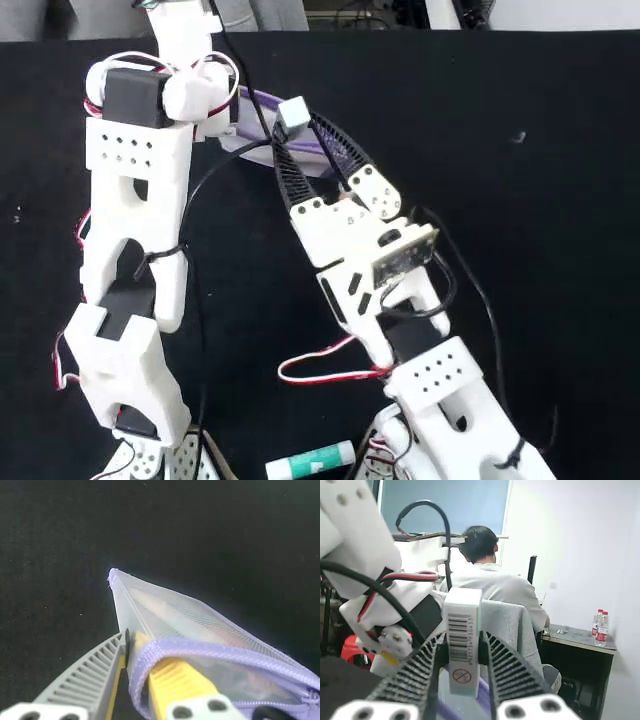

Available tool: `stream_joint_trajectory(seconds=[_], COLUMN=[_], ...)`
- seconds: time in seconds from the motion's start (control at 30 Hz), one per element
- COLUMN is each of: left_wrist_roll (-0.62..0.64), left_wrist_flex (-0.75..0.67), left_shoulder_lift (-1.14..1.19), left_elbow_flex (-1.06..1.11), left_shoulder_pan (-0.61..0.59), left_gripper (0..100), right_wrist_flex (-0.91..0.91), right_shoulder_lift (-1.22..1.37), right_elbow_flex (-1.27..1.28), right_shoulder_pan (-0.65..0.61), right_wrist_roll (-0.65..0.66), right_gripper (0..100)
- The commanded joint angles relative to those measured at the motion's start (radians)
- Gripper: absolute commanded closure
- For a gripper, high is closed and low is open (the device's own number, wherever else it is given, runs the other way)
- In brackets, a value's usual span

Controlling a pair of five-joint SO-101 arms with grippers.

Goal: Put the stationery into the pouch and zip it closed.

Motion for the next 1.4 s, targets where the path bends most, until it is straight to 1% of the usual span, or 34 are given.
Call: stream_joint_trajectory(seconds=[0.0, 0.17, 0.37, 0.4, 0.5, 0.57, 0.77, 0.93, 1.03, 1.07, 1.13, 1.3, 1.37], left_wrist_roll=[0.011, 0.029, 0.032, 0.032, 0.032, 0.032, 0.031, 0.032, 0.028, 0.028, 0.028, 0.026, 0.026], left_wrist_flex=[-0.005, -0.005, -0.006, -0.008, -0.008, -0.008, -0.012, -0.014, -0.014, -0.014, -0.014, -0.011, -0.011], left_shoulder_lift=[-0.015, -0.015, -0.014, -0.014, -0.014, -0.014, -0.014, -0.014, -0.014, -0.014, -0.014, -0.014, -0.014], left_elbow_flex=[-0.005, -0.005, -0.005, -0.005, -0.005, -0.005, -0.005, -0.007, -0.005, -0.005, -0.005, -0.005, -0.005], left_shoulder_pan=[0.019, 0.013, 0.012, 0.010, 0.010, 0.010, 0.008, -0.021, -0.013, -0.013, -0.016, -0.016, -0.016], left_gripper=[97, 97, 97, 97, 97, 97, 97, 97, 97, 97, 97, 97, 97], right_wrist_flex=[-0.103, -0.269, -0.311, -0.307, -0.305, -0.304, -0.304, -0.302, -0.302, -0.282, -0.170, 0.287, 0.422], right_shoulder_lift=[0.108, 0.303, 0.394, 0.394, 0.394, 0.394, 0.394, 0.394, 0.394, 0.394, 0.394, 0.401, 0.401], right_elbow_flex=[-0.012, -0.010, -0.016, -0.019, -0.016, -0.016, -0.019, -0.022, -0.031, -0.048, -0.119, -0.456, -0.555], right_shoulder_pan=[0.051, 0.068, 0.052, 0.049, 0.046, 0.051, 0.054, 0.054, 0.051, 0.052, 0.060, 0.072, 0.069], right_wrist_roll=[-0.055, -0.057, -0.058, -0.058, -0.068, -0.091, -0.086, -0.086, -0.086, -0.086, -0.086, -0.086, -0.086], right_gripper=[98.7, 98.7, 97.6, 95.3, 82.8, 77.9, 79.0, 79.0, 79.0, 79.0, 79.0, 79.0, 79.0])
